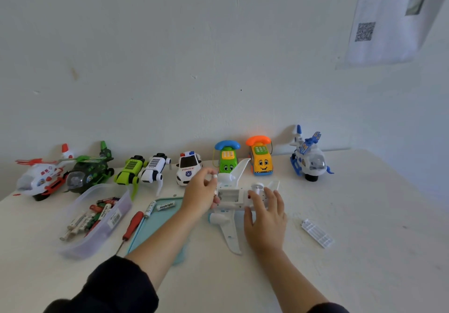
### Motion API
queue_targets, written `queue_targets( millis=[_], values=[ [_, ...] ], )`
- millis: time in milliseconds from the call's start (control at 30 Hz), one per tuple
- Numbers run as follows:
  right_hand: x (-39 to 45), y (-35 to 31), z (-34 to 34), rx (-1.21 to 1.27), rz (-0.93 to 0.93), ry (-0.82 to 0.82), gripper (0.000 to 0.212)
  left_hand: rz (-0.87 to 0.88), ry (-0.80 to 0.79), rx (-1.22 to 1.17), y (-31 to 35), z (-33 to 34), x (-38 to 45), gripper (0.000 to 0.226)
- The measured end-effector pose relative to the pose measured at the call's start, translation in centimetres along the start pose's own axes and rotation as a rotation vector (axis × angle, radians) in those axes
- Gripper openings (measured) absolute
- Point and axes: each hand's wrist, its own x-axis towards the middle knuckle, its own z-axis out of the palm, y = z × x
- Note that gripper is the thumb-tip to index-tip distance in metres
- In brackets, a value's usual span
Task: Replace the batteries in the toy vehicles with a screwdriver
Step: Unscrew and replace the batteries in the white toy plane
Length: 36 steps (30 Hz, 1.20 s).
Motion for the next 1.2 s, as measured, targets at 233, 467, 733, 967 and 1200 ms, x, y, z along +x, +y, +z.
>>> queue_targets(
  millis=[233, 467, 733, 967, 1200],
  values=[
    [0.0, 0.2, 0.5, 0.049, 0.006, -0.013, 0.059, 0.133, -0.076, 0.493, -0.3, 0.5, 0.4, 0.030],
    [-0.1, 0.1, 0.6, 0.068, 0.013, 0.003, 0.066, 0.088, 0.157, 0.345, -1.6, 3.4, -0.4, 0.012],
    [-0.1, 0.3, 0.8, 0.066, 0.028, -0.006, 0.060, -0.035, 0.449, 0.255, -2.2, 4.8, -1.8, 0.010],
    [-0.2, 0.3, 0.9, 0.046, 0.028, -0.004, 0.046, 0.004, 0.475, 0.382, -2.8, 5.4, -2.3, 0.016],
    [-0.1, 0.2, 0.9, 0.010, 0.013, 0.004, 0.043, 0.060, 0.250, 0.626, -3.1, 4.4, -2.7, 0.025]
  ],
)
